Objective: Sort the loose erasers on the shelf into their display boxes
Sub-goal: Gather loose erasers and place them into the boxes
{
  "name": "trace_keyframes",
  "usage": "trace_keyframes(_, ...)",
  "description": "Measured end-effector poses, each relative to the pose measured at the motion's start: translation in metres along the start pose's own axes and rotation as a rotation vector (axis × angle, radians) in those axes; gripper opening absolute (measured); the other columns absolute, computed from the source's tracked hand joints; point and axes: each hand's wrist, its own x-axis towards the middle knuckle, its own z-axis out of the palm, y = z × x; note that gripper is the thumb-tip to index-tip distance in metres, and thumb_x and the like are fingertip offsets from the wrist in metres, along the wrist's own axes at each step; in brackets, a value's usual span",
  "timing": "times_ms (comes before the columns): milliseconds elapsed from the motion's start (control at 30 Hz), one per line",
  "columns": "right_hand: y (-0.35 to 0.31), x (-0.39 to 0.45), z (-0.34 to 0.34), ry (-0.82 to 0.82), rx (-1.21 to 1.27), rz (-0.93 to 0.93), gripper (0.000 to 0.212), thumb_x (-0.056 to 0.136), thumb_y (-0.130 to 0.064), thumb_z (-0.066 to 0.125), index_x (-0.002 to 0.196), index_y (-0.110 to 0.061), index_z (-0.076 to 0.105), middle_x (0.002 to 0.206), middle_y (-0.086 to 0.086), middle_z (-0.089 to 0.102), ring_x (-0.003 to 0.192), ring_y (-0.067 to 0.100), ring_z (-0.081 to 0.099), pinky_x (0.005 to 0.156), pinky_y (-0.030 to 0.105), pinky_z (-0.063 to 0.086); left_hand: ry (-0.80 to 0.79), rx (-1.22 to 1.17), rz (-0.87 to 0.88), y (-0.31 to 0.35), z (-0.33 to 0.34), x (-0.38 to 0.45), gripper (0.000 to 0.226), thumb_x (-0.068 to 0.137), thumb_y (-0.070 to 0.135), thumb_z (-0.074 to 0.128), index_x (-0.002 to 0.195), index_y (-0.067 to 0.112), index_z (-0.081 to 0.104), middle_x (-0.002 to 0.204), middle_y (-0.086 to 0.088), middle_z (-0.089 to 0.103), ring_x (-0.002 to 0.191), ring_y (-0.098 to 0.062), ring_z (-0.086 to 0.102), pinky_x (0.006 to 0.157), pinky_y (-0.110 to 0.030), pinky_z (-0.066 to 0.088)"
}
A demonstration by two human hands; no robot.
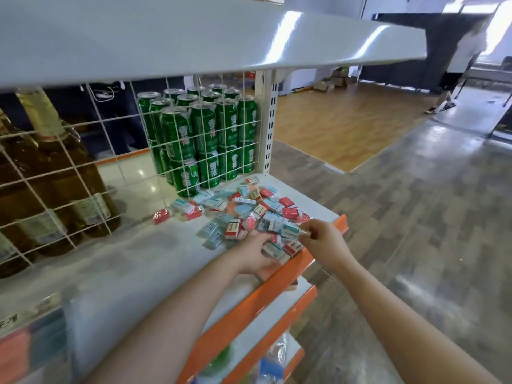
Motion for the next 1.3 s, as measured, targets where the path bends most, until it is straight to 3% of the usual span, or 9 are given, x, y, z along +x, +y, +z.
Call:
trace_keyframes(133,0.002,-0.002,0.001,-0.020,0.027,0.031,0.014,0.091,-0.009,0.049,0.096,-0.007,0.062,0.086,0.000,0.061,0.062,0.000,0.050,0.041,0.005,0.035,0.043,-0.059,-0.062,0.001,-0.001,0.001,0.053,0.081,0.026,0.071,0.126,0.018,0.043,0.129,-0.003,0.045,0.115,-0.020,0.049,0.098,-0.037,0.043)
trace_keyframes(333,0.002,-0.008,-0.001,-0.016,0.075,0.076,0.014,0.094,-0.012,0.048,0.101,-0.011,0.060,0.094,-0.002,0.060,0.070,0.002,0.053,0.047,0.008,0.036,0.205,-0.134,-0.065,-0.001,0.000,-0.004,0.024,0.086,0.016,0.064,0.100,0.020,0.045,0.089,0.005,0.049,0.089,-0.017,0.053,0.078,-0.030,0.049)
trace_keyframes(500,-0.004,-0.009,-0.004,-0.006,0.120,0.105,0.013,0.094,-0.013,0.049,0.104,-0.011,0.058,0.095,0.000,0.061,0.068,-0.001,0.052,0.046,0.007,0.039,0.305,-0.225,-0.075,-0.010,-0.008,-0.009,0.023,0.086,0.011,0.062,0.108,0.012,0.055,0.089,0.004,0.051,0.088,-0.015,0.052,0.076,-0.025,0.044)
trace_keyframes(667,-0.013,-0.013,0.002,-0.026,0.173,0.125,0.015,0.093,-0.012,0.050,0.105,-0.011,0.059,0.095,0.003,0.064,0.079,0.016,0.063,0.067,0.032,0.055,0.363,-0.228,-0.066,-0.026,-0.017,-0.020,0.003,0.085,0.007,0.059,0.086,0.007,0.056,0.074,0.003,0.052,0.076,-0.018,0.055,0.065,-0.026,0.041)
trace_keyframes(867,-0.028,-0.019,0.009,-0.061,0.132,0.081,0.012,0.095,-0.016,0.049,0.099,-0.009,0.058,0.089,0.002,0.060,0.068,0.013,0.060,0.061,0.028,0.054,0.426,-0.377,-0.119,-0.043,-0.024,-0.040,0.018,0.087,0.005,0.061,0.074,0.010,0.049,0.068,0.001,0.050,0.056,-0.009,0.057,0.043,-0.006,0.039)
trace_keyframes(933,-0.031,-0.020,0.012,-0.078,0.074,0.060,0.013,0.095,-0.019,0.049,0.097,-0.009,0.057,0.091,0.000,0.060,0.065,0.006,0.057,0.054,0.019,0.048,0.441,-0.393,-0.133,-0.049,-0.025,-0.044,0.021,0.086,0.005,0.063,0.071,0.010,0.049,0.065,0.001,0.049,0.056,-0.010,0.057,0.044,-0.006,0.040)
trace_keyframes(1100,-0.034,-0.025,0.019,-0.101,-0.041,0.043,0.019,0.090,-0.010,0.051,0.092,0.006,0.061,0.087,0.015,0.066,0.067,0.016,0.053,0.063,0.031,0.049,0.464,-0.327,-0.187,-0.061,-0.025,-0.054,0.022,0.081,0.015,0.070,0.064,0.017,0.056,0.063,0.003,0.054,0.069,-0.019,0.056,0.066,-0.024,0.045)
trace_keyframes(1167,-0.035,-0.030,0.019,-0.119,-0.088,0.014,0.016,0.088,-0.008,0.052,0.089,0.004,0.062,0.078,0.010,0.061,0.062,0.013,0.048,0.058,0.024,0.043,0.462,-0.295,-0.205,-0.064,-0.025,-0.058,0.006,0.080,0.012,0.070,0.077,0.013,0.065,0.068,0.004,0.054,0.074,-0.018,0.053,0.068,-0.023,0.040)
trace_keyframes(1300,-0.035,-0.034,0.018,-0.212,-0.156,-0.002,0.008,0.088,-0.010,0.054,0.094,-0.013,0.058,0.078,-0.005,0.054,0.059,0.002,0.046,0.050,0.012,0.036,0.378,-0.266,-0.227,-0.069,-0.022,-0.066,0.035,0.076,0.005,0.072,0.109,0.007,0.063,0.101,-0.007,0.060,0.092,-0.023,0.056,0.076,-0.021,0.040)
